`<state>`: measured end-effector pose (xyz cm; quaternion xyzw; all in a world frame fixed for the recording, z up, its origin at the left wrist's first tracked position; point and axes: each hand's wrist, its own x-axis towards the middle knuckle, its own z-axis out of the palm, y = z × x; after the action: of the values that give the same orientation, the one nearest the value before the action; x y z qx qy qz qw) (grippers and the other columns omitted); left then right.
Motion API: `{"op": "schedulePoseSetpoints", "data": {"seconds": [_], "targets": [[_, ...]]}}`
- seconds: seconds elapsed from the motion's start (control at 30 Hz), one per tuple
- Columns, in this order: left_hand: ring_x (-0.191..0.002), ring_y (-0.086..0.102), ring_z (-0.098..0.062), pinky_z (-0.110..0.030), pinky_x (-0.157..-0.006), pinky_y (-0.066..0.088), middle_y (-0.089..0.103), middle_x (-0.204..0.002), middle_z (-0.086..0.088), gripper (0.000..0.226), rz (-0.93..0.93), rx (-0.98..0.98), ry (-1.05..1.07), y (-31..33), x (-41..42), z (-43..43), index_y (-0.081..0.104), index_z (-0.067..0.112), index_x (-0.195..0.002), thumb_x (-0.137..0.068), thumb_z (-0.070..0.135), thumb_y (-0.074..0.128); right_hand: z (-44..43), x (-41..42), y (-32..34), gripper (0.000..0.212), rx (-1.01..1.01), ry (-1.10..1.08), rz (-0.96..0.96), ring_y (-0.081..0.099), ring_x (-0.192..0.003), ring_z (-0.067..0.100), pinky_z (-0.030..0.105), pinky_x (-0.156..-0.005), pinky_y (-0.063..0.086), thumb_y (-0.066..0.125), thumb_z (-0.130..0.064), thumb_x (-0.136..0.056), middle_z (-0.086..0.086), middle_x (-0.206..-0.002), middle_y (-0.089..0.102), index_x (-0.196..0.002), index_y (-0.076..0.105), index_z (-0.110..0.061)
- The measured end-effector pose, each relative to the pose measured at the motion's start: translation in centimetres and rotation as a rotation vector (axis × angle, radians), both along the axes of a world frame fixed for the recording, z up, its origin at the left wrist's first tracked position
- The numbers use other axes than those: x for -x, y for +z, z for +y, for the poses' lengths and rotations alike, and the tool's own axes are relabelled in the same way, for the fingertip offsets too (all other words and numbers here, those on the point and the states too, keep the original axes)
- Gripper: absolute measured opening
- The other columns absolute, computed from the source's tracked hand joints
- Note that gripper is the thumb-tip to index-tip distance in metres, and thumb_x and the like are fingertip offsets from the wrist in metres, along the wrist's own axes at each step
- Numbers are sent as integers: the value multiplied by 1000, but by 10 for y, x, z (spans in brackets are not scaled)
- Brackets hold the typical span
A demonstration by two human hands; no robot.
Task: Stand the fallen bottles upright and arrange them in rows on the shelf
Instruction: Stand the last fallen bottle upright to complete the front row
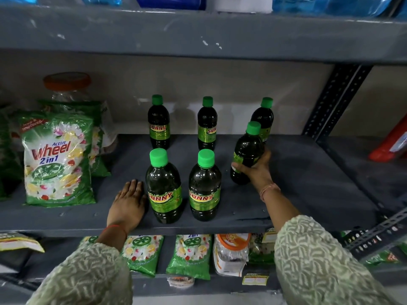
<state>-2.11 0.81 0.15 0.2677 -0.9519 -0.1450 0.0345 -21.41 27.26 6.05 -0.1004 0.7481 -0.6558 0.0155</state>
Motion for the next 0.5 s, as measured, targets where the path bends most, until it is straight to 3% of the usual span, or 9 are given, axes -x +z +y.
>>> {"op": "schedulePoseSetpoints", "data": {"seconds": [0.1, 0.23, 0.3, 0.4, 0.5], "targets": [[-147, 6, -22, -36, -121, 10, 8, -158, -8, 53, -10, -1, 5, 0, 1, 0, 10, 12, -146, -97, 25, 26, -2, 3, 20, 102, -28, -211, 140, 39, -122, 22, 37, -105, 36, 81, -48, -38, 2, -126, 40, -125, 37, -16], [-147, 6, -23, -36, -120, 10, 8, -158, -9, 54, -20, 12, -2, -1, 1, -2, 11, 11, -146, -97, 25, 27, -5, 3, 44, 60, -295, -183, 302, 47, -114, 28, 38, -95, 42, 78, -40, -60, 12, -116, 54, -108, 54, -12], [-147, 6, -23, -36, -120, 11, 8, -158, -10, 54, -29, 27, -6, -2, 1, -2, 11, 11, -146, -97, 26, 27, -2, 6, 46, 50, -319, -144, 272, 54, -110, 31, 37, -94, 45, 72, -29, -68, 14, -115, 59, -112, 55, -14], [-147, 7, -24, -37, -120, 11, 9, -158, -11, 53, -24, 24, -7, -3, 0, -2, 12, 10, -145, -97, 26, 28, -1, 4, 49, 78, -196, -59, 184, 43, -125, 28, 44, -108, 36, 68, -34, -68, 11, -135, 47, -136, 33, -21], [-147, 7, -25, -38, -120, 11, 9, -158, -10, 54, -26, 13, -8, -2, 1, -3, 12, 10, -145, -97, 27, 29, -4, 5, 50, 81, -381, -115, 250, 35, -125, 32, 41, -107, 32, 76, -45, -64, 15, -134, 41, -126, 38, -10]]}}
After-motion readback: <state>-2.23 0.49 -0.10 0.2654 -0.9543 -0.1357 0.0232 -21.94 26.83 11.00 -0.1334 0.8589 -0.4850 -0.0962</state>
